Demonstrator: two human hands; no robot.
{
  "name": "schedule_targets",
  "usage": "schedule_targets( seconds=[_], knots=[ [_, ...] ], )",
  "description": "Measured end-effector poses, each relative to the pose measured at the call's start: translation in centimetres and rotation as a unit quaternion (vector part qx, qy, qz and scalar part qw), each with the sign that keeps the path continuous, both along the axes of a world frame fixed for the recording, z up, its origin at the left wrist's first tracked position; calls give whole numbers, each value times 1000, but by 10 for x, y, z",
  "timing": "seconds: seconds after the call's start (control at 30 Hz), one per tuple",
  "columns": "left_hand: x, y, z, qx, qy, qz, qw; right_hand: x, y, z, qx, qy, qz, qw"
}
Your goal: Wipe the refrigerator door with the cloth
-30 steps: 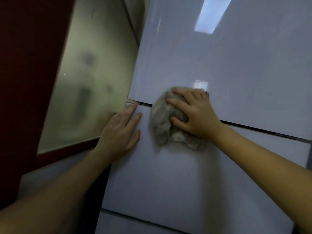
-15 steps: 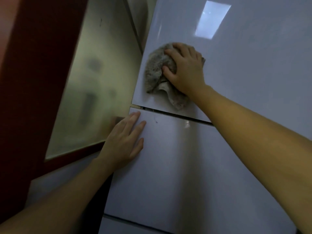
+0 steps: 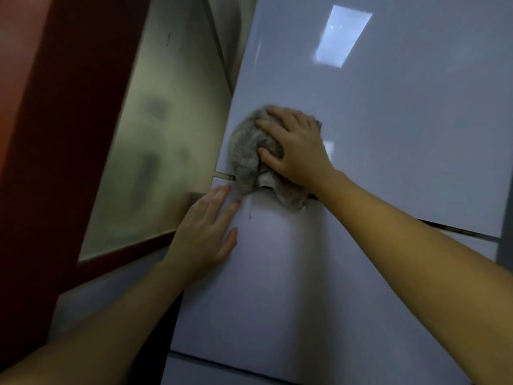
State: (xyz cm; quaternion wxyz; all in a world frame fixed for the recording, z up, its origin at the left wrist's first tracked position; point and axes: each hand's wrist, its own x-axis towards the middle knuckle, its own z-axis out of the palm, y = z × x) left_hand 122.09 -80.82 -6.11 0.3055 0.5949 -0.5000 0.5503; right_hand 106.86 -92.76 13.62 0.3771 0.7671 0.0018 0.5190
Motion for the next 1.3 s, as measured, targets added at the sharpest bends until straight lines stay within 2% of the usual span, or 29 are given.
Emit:
schedule_targets(
  seconds=[0.07, 0.17, 0.33, 0.5, 0.7, 0.97, 1.2, 1.3],
  knots=[
    [-1, 0, 0, -2, -4, 2, 1000, -10, -6, -1, 19, -36, 5, 999],
    [-1, 1, 1, 1, -3, 4, 1000, -27, -15, -9, 105, -128, 28, 986],
    [-4, 4, 1, 14, -14, 10, 1000, -58, -29, -51, 23, -47, -10, 999],
    [-4, 6, 2, 27, -13, 22, 999, -69, -41, -64, -11, -104, 17, 994],
    [-3, 6, 2, 30, -11, 25, 999, -59, -42, -65, -71, -45, 77, 993],
    [-3, 6, 2, 29, -16, 28, 999, -66, -44, -69, -19, -24, 51, 998],
    [-1, 1, 1, 26, -6, 17, 1000, -70, -51, -68, 25, -126, 52, 990],
    [-1, 0, 1, 23, -8, 10, 1000, -78, -56, -74, -7, -82, 57, 995]
  ],
)
